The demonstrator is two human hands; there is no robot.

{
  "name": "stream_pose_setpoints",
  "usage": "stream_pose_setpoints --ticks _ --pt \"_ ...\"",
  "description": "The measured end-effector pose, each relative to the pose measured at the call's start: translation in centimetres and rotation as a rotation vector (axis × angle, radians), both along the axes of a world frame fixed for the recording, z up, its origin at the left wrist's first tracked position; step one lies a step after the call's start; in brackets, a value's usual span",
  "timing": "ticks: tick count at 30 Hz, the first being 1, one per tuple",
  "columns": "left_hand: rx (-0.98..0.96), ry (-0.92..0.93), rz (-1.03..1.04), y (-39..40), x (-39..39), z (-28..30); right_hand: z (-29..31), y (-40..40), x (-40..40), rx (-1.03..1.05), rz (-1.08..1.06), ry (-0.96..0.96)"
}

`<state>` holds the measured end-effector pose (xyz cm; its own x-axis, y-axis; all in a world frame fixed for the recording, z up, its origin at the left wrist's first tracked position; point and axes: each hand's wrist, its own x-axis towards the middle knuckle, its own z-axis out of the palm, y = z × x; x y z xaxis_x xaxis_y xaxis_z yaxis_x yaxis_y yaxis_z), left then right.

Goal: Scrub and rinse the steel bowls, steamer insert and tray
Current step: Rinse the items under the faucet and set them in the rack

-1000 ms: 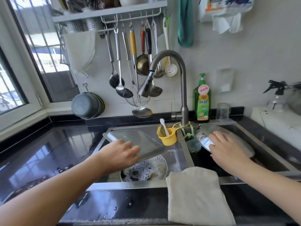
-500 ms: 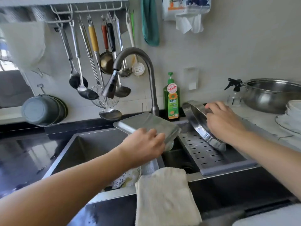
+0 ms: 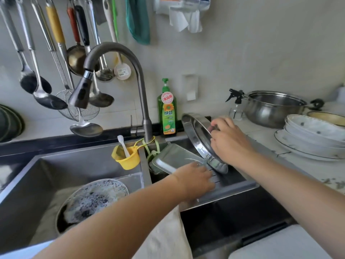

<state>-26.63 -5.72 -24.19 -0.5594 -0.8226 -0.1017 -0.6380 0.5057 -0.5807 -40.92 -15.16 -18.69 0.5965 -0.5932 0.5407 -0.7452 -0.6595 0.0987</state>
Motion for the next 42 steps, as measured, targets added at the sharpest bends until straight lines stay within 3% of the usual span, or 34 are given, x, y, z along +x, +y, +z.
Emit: stream_pose_setpoints --ticks 3,6,7,10,12,14,20,28,34,40,42 --pt "0.048 0.472 0.118 2.2 2.7 0.7 -0.8 0.5 0.0 0.004 0.04 -0.063" --pt "-0.181 0.916 0.568 3.0 6.1 1.0 -1.6 1.4 0.2 0.0 0.098 -0.065" --pt "-0.166 1.051 0.767 2.6 7.1 1.1 -1.7 1.7 0.4 -0.024 0.122 -0.051" --pt "0.111 1.643 1.17 1.2 8.2 1.7 -2.0 2.4 0.4 -0.066 0.147 0.014" --pt "0.302 2.092 1.258 1.0 8.0 2.1 -2.4 2.5 0.1 -0.067 0.152 0.028" --pt "0.377 2.294 1.271 1.4 8.0 2.3 -2.8 2.6 -0.1 -0.057 0.151 0.047" --pt "0.405 2.562 1.206 3.3 8.1 1.8 -2.5 2.2 0.0 -0.049 0.133 0.014" --pt "0.082 2.752 1.087 8.3 13.9 1.3 -3.4 2.5 1.7 -0.079 0.065 -0.045" --pt "-0.073 2.865 1.099 13.1 18.3 -1.0 -6.9 4.7 5.0 0.039 -0.017 0.136" --pt "-0.256 2.931 1.148 17.9 23.8 -1.7 -5.6 8.3 8.2 0.17 -0.123 0.493" --pt "-0.315 2.935 1.145 18.4 25.7 -1.5 -3.3 8.2 12.0 0.232 -0.069 0.416"
